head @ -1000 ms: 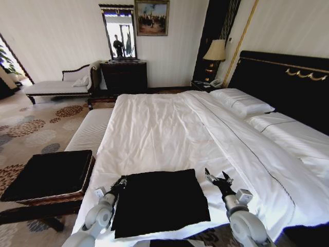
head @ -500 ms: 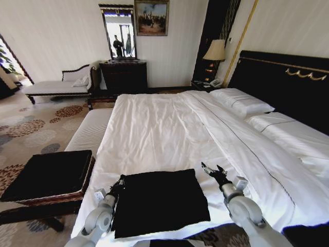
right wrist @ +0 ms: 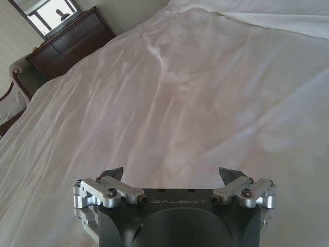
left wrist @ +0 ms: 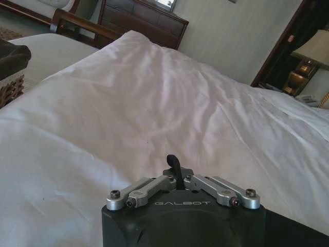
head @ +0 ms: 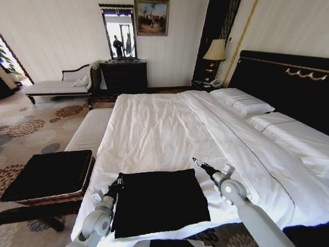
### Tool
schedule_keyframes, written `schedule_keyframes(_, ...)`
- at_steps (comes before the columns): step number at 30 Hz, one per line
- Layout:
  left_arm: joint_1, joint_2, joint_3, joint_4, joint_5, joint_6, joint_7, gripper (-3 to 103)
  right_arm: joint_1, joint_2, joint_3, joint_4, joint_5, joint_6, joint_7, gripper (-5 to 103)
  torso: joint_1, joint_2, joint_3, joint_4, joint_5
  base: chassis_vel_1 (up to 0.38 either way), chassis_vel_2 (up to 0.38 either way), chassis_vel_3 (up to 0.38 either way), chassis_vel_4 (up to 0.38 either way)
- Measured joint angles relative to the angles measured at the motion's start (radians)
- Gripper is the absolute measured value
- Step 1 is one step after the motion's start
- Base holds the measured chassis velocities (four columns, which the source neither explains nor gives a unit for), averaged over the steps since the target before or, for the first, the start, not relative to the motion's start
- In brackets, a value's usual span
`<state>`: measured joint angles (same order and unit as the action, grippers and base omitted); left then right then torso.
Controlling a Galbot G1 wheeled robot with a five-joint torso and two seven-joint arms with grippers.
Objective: Fold the clothes on the bed and place them into the basket.
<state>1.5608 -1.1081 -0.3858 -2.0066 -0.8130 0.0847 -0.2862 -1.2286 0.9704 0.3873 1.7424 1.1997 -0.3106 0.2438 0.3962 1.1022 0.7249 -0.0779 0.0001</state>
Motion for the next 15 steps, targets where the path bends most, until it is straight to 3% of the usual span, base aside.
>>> schedule_keyframes(10, 0.004, 0.009, -0.003, -0.004, 0.005, 0.000, 0.003, 1, -0.060, 0.009, -0.012, -0.006, -0.043, -0.005, -0.034, 103, 0.000, 0.000, 0.000, -0.0001, -0.0002, 0.000, 0.000, 0.000, 0.000)
schedule_keyframes(15, 0.004, 0.010, -0.007, 0.008, 0.019, -0.001, 0.006, 1, -0.098, 0.026, 0.000, 0.029, -0.046, -0.008, -0.048, 90, 0.000, 0.000, 0.000, -0.0002, -0.0002, 0.000, 0.000, 0.000, 0.000)
